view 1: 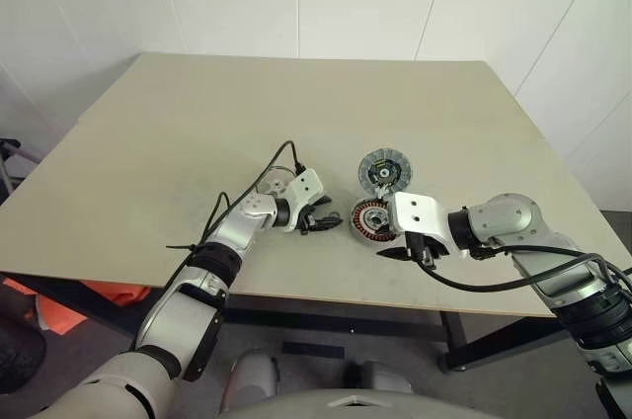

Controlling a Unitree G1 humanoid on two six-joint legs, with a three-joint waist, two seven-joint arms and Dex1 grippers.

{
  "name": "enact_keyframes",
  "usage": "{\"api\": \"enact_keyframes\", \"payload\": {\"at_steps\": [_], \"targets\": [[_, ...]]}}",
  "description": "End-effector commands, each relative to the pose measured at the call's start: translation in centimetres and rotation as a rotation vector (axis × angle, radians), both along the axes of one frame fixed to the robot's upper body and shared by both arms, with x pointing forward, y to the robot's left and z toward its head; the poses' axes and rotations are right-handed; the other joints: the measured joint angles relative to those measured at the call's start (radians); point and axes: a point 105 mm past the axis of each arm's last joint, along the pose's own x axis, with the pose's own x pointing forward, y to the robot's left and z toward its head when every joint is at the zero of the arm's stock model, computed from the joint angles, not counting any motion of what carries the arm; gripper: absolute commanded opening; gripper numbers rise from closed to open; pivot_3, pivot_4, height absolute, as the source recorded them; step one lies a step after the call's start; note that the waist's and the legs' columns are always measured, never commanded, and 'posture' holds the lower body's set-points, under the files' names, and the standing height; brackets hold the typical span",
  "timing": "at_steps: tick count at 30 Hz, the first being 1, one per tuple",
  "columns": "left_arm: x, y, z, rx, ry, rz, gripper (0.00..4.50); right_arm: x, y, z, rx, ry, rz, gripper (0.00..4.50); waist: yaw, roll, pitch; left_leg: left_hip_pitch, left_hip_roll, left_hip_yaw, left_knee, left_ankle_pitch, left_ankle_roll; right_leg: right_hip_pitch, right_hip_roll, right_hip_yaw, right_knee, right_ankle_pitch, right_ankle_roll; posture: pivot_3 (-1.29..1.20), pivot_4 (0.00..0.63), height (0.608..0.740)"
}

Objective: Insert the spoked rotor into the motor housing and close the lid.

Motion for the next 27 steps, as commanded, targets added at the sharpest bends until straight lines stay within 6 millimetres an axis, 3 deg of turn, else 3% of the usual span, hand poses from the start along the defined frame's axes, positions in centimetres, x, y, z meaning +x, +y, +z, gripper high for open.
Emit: {"api": "enact_keyframes", "payload": {"at_steps": [1,13,18,27], "targets": [[-0.8,0.0,-0.8,0.017,0.051,-0.027,1.84,0.5,0.0,1.3,0.004,-0.064,0.006,1.71,-0.001,0.0,0.0,0.0,0.0,0.0,0.0,0.0,0.0,0.0,0.0,0.0,0.0,0.0,0.0,0.0,0.0,0.74],[-1.0,0.4,-0.6,0.025,0.057,-0.044,1.84,0.6,0.1,1.2,0.003,-0.072,0.003,1.71,-0.001,0.0,0.0,-0.002,0.0,0.0,-0.001,-0.002,0.003,-0.003,0.0,0.0,-0.002,0.003,-0.006,0.0,0.0,0.74],[-0.7,0.6,-0.5,0.033,0.048,-0.035,0.7,0.6,0.1,1.2,0.003,-0.072,0.004,1.71,-0.001,0.0,0.0,-0.002,0.0,0.0,-0.001,-0.002,0.003,-0.003,0.0,0.0,-0.002,0.003,-0.005,0.0,0.0,0.74],[0.1,0.7,-0.1,0.03,0.028,-0.003,0.69,0.6,0.1,1.2,0.0,-0.076,0.004,1.71,-0.001,0.0,0.0,-0.002,0.0,0.0,-0.001,-0.001,0.002,-0.002,0.0,0.0,-0.002,0.001,-0.002,0.0,0.0,0.74]]}}
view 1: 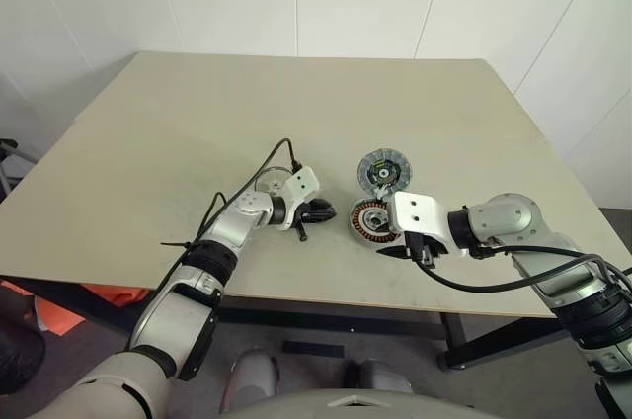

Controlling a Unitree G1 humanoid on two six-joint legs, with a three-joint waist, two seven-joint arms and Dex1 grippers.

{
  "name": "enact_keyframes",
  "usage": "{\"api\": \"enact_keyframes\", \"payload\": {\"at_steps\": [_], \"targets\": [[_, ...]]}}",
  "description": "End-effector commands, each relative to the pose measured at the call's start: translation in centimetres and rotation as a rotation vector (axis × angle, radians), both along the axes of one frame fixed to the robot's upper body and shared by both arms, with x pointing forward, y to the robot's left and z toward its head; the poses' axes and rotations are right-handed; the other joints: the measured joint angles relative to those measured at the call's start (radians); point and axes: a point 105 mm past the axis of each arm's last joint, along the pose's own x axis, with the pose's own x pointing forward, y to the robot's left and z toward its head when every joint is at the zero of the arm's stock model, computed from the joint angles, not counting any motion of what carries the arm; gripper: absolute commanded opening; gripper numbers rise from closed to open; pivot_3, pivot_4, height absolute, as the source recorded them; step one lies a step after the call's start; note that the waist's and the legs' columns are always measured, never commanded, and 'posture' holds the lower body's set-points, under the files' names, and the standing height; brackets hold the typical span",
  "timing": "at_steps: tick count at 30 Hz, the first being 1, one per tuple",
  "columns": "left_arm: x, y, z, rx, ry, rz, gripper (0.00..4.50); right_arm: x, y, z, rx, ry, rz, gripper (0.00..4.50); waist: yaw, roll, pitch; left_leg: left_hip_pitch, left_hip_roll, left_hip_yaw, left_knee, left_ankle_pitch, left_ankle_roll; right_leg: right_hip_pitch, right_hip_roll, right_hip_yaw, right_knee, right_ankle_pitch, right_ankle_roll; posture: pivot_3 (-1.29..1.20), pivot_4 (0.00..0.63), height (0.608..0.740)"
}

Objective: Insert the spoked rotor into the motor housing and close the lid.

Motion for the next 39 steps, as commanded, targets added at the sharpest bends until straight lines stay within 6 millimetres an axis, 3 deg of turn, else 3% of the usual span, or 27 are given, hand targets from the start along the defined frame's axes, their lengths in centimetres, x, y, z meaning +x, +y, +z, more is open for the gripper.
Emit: {"api": "enact_keyframes", "payload": {"at_steps": [1,14,18,20,29,39], "targets": [[0.0,0.2,-0.4,0.022,0.012,0.001,0.69,0.5,0.1,1.1,0.003,-0.055,0.007,1.71,0.0,0.0,0.0,0.0,0.0,0.0,0.0,0.0,0.0,0.0,0.0,0.0,0.0,0.0,0.0,0.0,0.0,0.74],[0.3,0.1,0.4,0.009,-0.025,-0.006,0.69,0.5,0.0,0.9,-0.006,-0.06,0.008,1.71,0.0,0.0,0.0,0.0,0.0,0.0,0.0,0.0,0.0,0.0,0.0,0.0,0.0,0.0,0.001,0.0,0.0,0.74],[0.0,-1.1,4.7,-0.196,-0.062,-0.069,0.69,0.4,-0.2,0.7,-0.019,-0.06,0.008,1.71,0.0,0.0,0.0,-0.001,0.0,0.0,0.0,0.0,0.0,-0.002,0.0,0.0,0.0,0.002,-0.004,0.0,0.0,0.74],[0.0,-1.1,5.5,-0.214,-0.085,-0.075,0.69,0.4,-0.3,0.5,-0.028,-0.06,0.01,1.71,0.0,0.0,0.0,-0.004,0.0,0.0,0.0,0.0,0.0,-0.005,0.0,0.0,0.001,0.003,-0.005,0.0,0.0,0.74],[-0.6,-0.8,4.6,-0.174,-0.082,-0.099,0.69,0.4,-0.3,0.4,-0.031,-0.061,0.014,1.71,-0.001,0.0,0.0,-0.01,0.0,0.0,0.0,0.002,0.004,-0.009,0.0,-0.001,0.001,0.003,-0.006,0.0,0.0,0.74],[-1.3,-3.6,6.9,-0.229,-0.11,-0.173,0.69,0.2,-0.3,0.1,-0.036,-0.054,0.009,1.71,0.0,0.0,0.0,-0.01,0.0,0.0,0.001,0.002,0.004,-0.009,0.0,-0.001,0.001,0.003,-0.006,0.0,0.0,0.74]]}}
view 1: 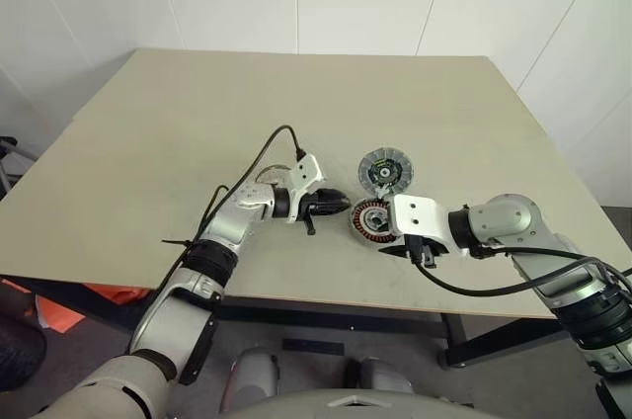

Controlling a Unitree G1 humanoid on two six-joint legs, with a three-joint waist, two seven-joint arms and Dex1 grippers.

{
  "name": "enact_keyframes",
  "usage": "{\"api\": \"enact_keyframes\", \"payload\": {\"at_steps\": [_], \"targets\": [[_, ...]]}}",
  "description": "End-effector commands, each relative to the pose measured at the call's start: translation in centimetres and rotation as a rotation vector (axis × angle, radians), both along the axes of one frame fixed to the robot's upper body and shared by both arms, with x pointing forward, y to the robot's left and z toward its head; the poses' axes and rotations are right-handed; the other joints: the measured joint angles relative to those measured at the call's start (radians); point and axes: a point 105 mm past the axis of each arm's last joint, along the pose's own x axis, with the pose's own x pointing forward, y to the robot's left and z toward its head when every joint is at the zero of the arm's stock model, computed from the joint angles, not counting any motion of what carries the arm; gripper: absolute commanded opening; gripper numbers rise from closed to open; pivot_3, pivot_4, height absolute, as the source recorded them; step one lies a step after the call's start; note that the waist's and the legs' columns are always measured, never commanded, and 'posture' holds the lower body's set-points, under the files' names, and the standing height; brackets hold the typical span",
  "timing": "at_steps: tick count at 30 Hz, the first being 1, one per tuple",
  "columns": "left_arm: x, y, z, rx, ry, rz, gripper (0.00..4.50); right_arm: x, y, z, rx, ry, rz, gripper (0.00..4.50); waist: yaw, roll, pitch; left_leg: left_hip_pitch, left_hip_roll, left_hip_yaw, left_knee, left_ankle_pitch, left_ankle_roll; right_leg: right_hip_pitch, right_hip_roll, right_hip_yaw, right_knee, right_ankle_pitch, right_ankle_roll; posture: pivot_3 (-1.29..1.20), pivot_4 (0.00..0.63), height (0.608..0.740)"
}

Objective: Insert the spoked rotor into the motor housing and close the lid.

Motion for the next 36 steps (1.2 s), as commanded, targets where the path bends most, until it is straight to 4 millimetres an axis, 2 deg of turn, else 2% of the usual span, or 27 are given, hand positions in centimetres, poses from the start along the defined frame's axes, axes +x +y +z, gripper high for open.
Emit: {"api": "enact_keyframes", "payload": {"at_steps": [1,8,15,18,25,36], "targets": [[0.2,-1.3,2.9,-0.05,-0.068,-0.044,0.69,0.0,0.0,0.3,0.002,-0.021,0.006,1.71,0.0,0.0,0.0,0.0,0.0,0.0,0.0,0.0,0.0,0.0,0.0,0.0,0.0,0.0,0.0,0.0,0.0,0.74],[-0.2,-1.7,2.1,-0.01,-0.059,-0.079,0.69,0.0,-0.5,0.5,0.01,-0.031,-0.029,1.71,-0.001,0.0,0.0,-0.001,0.0,0.0,0.0,0.0,0.0,0.0,0.0,0.0,0.001,0.0,0.0,0.0,0.0,0.74],[-0.2,-2.1,2.3,-0.005,-0.059,-0.101,0.69,0.0,-2.4,4.3,0.1,-0.058,-0.106,1.71,0.002,0.0,0.0,-0.001,0.0,0.0,0.001,0.0,0.0,0.0,0.0,0.0,0.001,0.0,0.0,0.0,0.0,0.74],[-0.3,-2.2,2.0,0.007,-0.052,-0.117,0.69,-0.4,-3.0,5.0,0.099,-0.057,-0.115,1.71,0.003,0.0,0.0,-0.001,0.0,0.0,0.001,0.0,0.0,0.0,0.0,0.0,0.001,0.0,0.0,0.0,0.0,0.74],[-0.5,-3.2,1.9,0.02,-0.055,-0.159,0.69,0.0,-6.1,3.8,-0.009,-0.08,-0.201,1.71,0.004,0.0,0.0,-0.001,0.0,0.0,0.001,0.0,0.0,0.001,0.0,-0.001,0.0,0.0,0.0,0.0,0.0,0.74],[-0.5,-4.6,1.7,0.053,-0.065,-0.218,0.69,-0.7,-5.2,2.5,0.015,-0.061,-0.208,1.71,0.004,0.001,0.0,-0.002,0.0,0.0,0.001,0.0,0.001,0.0,0.0,-0.001,0.0,0.0,0.001,0.0,0.0,0.74]]}}
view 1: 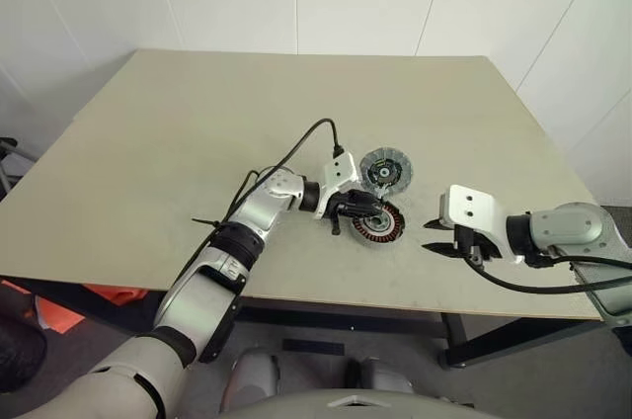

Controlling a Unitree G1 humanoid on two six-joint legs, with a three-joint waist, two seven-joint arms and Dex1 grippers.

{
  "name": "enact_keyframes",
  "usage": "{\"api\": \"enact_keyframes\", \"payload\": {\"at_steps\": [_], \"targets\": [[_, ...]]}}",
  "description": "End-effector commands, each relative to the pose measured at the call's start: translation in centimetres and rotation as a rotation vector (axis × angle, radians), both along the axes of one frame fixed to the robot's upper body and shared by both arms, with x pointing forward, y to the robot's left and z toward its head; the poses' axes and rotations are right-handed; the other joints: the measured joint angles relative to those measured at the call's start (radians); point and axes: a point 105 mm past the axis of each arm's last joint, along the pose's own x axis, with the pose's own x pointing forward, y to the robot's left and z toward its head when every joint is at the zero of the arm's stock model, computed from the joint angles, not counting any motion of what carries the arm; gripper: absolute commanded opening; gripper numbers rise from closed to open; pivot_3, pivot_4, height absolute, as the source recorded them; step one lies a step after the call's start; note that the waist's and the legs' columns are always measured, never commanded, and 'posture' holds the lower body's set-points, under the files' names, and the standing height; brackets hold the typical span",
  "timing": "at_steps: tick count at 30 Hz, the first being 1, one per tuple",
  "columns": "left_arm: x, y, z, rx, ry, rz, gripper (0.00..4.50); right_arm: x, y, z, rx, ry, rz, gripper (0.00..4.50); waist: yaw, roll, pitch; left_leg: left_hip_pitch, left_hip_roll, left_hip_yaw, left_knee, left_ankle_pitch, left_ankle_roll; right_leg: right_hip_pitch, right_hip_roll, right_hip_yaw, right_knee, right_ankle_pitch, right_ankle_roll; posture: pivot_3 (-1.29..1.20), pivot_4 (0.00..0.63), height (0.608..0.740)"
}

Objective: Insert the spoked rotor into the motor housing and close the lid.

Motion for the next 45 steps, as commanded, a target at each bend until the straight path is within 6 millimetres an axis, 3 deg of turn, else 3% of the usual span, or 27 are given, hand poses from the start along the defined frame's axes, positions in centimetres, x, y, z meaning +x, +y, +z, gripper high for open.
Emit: {"api": "enact_keyframes", "payload": {"at_steps": [1,15,25,45], "targets": [[-0.1,-0.6,0.8,0.01,-0.043,-0.048,0.69,0.1,0.9,1.0,0.014,-0.058,0.023,1.71,0.001,0.0,0.0,0.0,0.0,0.0,0.0,0.0,0.0,0.0,0.0,0.0,0.0,0.0,0.0,0.0,0.0,0.74],[-0.6,-1.3,0.2,0.043,-0.041,-0.093,0.69,0.2,1.0,0.9,0.015,-0.072,0.022,1.71,0.003,0.0,0.0,0.0,0.0,0.0,0.0,0.0,0.0,0.0,0.0,-0.001,0.0,0.0,0.0,0.0,0.0,0.74],[0.2,-1.4,-1.0,0.089,-0.116,-0.039,0.69,-0.1,0.8,0.8,0.001,-0.069,0.017,1.71,0.004,0.0,0.0,0.0,0.0,-0.001,0.0,0.0,0.0,0.0,0.0,-0.001,0.0,0.0,0.0,0.0,0.0,0.74],[0.3,-1.2,-1.2,0.096,-0.13,-0.037,0.69,-0.3,0.7,0.6,-0.019,-0.066,0.02,1.71,0.007,0.001,-0.001,0.002,0.0,-0.001,0.001,0.0,0.0,0.003,-0.001,-0.002,0.0,0.0,0.0,0.0,0.0,0.74]]}}
